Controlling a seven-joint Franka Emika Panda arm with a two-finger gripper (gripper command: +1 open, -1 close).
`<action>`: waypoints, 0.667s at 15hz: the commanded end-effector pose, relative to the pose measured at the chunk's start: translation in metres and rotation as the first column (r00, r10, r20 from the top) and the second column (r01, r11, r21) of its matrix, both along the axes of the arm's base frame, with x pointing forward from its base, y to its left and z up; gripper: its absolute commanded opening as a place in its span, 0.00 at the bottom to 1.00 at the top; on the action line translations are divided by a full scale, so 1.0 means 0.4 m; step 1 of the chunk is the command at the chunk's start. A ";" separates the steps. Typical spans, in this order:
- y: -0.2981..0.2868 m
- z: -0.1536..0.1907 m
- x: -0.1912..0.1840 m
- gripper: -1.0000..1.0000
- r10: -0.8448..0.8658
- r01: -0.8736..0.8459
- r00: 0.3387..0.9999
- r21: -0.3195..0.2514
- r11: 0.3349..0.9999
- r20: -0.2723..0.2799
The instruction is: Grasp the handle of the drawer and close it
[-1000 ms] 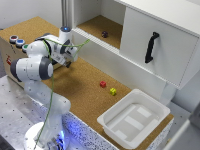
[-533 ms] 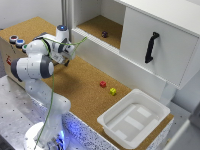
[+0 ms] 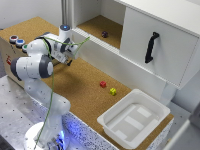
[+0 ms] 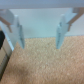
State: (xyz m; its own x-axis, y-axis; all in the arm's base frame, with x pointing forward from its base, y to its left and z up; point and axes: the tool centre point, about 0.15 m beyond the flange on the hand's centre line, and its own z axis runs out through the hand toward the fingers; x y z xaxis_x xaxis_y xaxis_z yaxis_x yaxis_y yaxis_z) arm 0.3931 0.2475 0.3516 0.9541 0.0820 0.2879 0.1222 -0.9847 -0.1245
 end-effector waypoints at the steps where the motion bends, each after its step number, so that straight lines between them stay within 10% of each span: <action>1: -0.006 0.065 0.028 1.00 -0.042 0.041 0.999 -0.067 0.997 -0.013; 8: -0.006 0.065 0.028 1.00 -0.042 0.041 0.999 -0.067 0.997 -0.013; 10: -0.020 0.075 0.017 1.00 -0.010 0.010 0.998 0.006 1.000 0.067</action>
State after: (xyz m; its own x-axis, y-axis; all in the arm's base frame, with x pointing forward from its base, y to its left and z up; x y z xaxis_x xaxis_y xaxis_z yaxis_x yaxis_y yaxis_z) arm 0.4002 0.2426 0.3690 0.9483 0.0632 0.3111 0.1076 -0.9860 -0.1277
